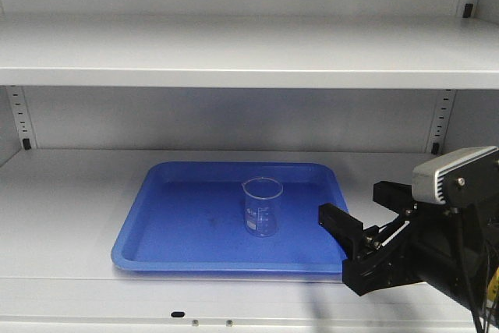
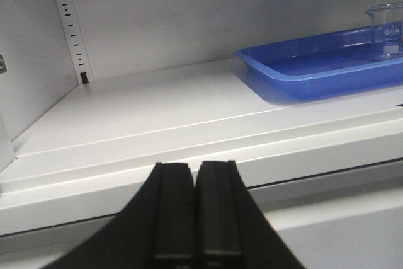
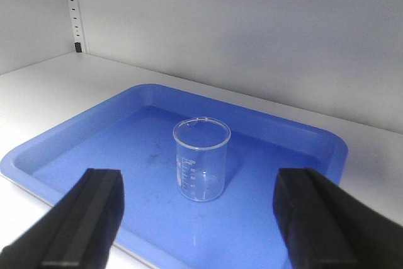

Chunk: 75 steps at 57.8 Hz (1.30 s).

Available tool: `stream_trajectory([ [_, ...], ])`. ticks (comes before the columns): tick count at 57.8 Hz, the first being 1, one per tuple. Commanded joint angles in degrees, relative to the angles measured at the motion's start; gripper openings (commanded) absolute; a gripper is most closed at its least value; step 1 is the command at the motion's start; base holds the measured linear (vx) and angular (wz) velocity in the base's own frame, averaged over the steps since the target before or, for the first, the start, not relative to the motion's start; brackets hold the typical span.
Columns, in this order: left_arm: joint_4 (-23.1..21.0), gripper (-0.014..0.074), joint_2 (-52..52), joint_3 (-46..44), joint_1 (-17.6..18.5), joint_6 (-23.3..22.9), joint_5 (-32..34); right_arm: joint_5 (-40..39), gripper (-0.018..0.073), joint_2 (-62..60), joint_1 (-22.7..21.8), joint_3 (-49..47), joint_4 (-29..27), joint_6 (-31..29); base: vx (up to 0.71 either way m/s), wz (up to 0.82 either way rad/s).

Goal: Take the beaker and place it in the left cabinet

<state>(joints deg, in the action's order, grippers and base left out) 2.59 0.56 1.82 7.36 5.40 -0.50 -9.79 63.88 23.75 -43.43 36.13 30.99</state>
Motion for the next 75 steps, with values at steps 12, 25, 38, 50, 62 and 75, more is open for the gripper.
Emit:
stream_trajectory([
  [12, -0.18, 0.0001, 0.99, 0.90, 0.03, -0.15, 4.82, 2.66, 0.0481, -3.32, -4.99, -1.79, -7.33, -1.76, 0.00, 0.00],
  [25, -0.18, 0.0001, 0.99, 0.90, 0.03, -0.15, 4.82, 10.71, 0.0329, -7.33, -12.53, -1.79, -22.60, -7.14, 0.00, 0.00],
  [38, -0.18, 0.0001, 0.99, 0.90, 0.03, -0.15, 4.82, 12.99, 0.0098, -13.81, -19.00, 4.31, -32.59, -21.06, 0.00, 0.00],
  [50, -0.18, 0.0001, 0.99, 0.90, 0.03, -0.15, 4.82, 5.16, -0.0012, -27.37, -20.27, 21.65, -34.30, -27.00, 0.00, 0.00],
  [62, -0.18, 0.0001, 0.99, 0.90, 0.03, -0.15, 4.82, 5.10, -0.0009, -46.31, -20.27, 35.71, -34.24, -31.60, 0.00, 0.00],
  [75, -0.18, 0.0001, 0.99, 0.90, 0.03, -0.15, 4.82, 7.86, -0.0009, -65.77, -20.27, 45.70, -34.13, -31.68, 0.00, 0.00],
])
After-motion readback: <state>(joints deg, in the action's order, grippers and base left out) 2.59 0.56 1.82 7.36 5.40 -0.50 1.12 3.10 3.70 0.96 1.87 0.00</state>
